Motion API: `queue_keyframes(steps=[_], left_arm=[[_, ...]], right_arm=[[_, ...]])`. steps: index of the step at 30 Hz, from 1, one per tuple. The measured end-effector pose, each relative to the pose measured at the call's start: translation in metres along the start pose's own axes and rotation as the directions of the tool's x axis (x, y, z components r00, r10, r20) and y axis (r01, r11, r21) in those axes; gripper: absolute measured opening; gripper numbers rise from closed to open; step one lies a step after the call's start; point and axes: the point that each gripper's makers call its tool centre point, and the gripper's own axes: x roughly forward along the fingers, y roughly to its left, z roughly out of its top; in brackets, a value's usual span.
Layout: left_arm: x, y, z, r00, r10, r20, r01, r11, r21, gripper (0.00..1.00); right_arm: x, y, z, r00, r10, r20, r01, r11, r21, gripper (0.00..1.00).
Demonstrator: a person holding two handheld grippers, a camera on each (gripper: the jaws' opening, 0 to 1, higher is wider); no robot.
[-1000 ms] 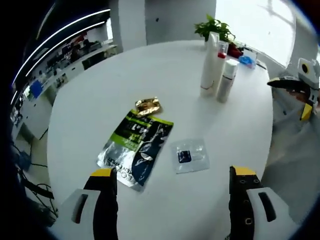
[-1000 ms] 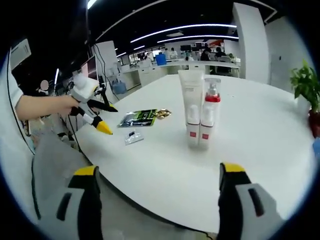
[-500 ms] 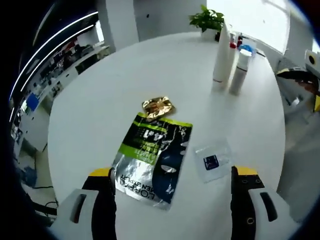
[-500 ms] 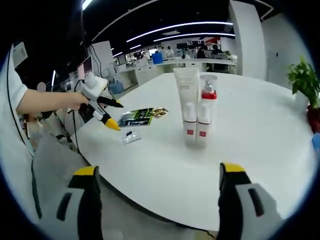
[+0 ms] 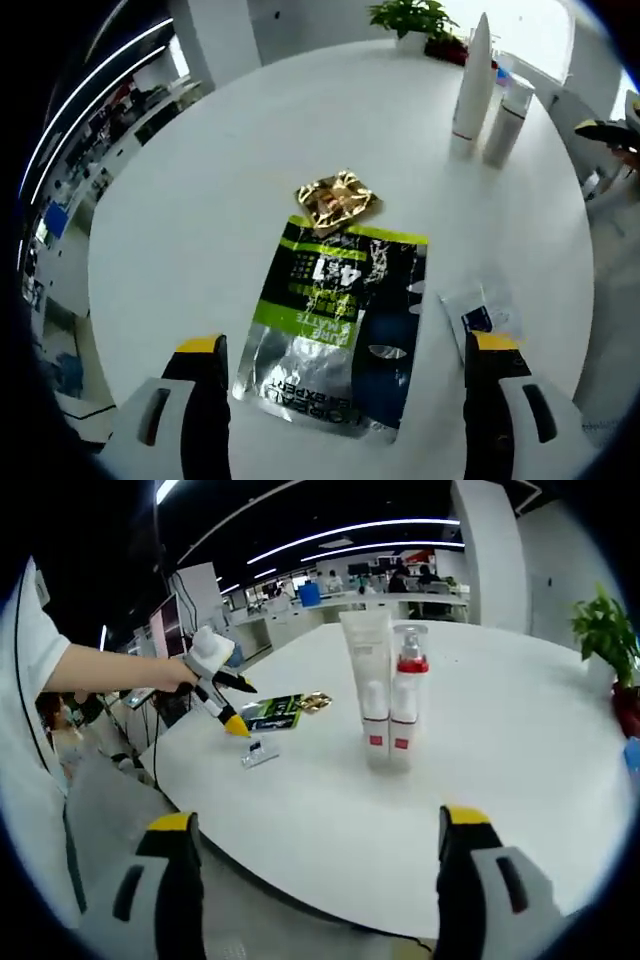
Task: Arrange the skincare products in the storage area until every visible bottle or jar stands upright without overlapping.
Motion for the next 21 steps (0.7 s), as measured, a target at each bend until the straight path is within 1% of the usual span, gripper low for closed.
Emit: queue_keyframes(steps=[6,9,13,17,19,21], left_arm=[[0.011,0.005,-0.003,0.998,-0.041,-0.05,0.044,0.998,0.053,0.97],[0.015,0.008,-0.003,0.996,-0.061,-0.064,0.065,0.996,0.054,0.97],[0.018,0.011,-0.003,0.995,-0.069,-0.078,0.073,0.996,0.059,0.97],[0.02,0.009,-0.003,0.992,-0.092,-0.09,0.097,0.994,0.053,0.97],[0.02,0.006,-0.003,0.989,-0.113,-0.092,0.118,0.992,0.05,0.95],[0.02,0.006,-0.003,0.989,-0.115,-0.091,0.12,0.991,0.051,0.95]], right_arm=[[0.0,-0.001,-0.001,1.0,-0.005,-0.008,0.005,1.0,0.008,0.99],[0.0,-0.002,-0.001,1.0,-0.008,-0.008,0.008,1.0,0.01,0.99],[0.0,-0.003,-0.002,1.0,-0.014,-0.009,0.014,1.0,0.014,0.99],[0.0,-0.004,-0.002,1.0,-0.019,-0.009,0.019,1.0,0.017,0.99],[0.0,-0.004,-0.002,1.0,-0.02,-0.011,0.021,1.0,0.017,0.98],[0.0,-0.004,-0.002,1.0,-0.021,-0.012,0.022,1.0,0.018,0.98]])
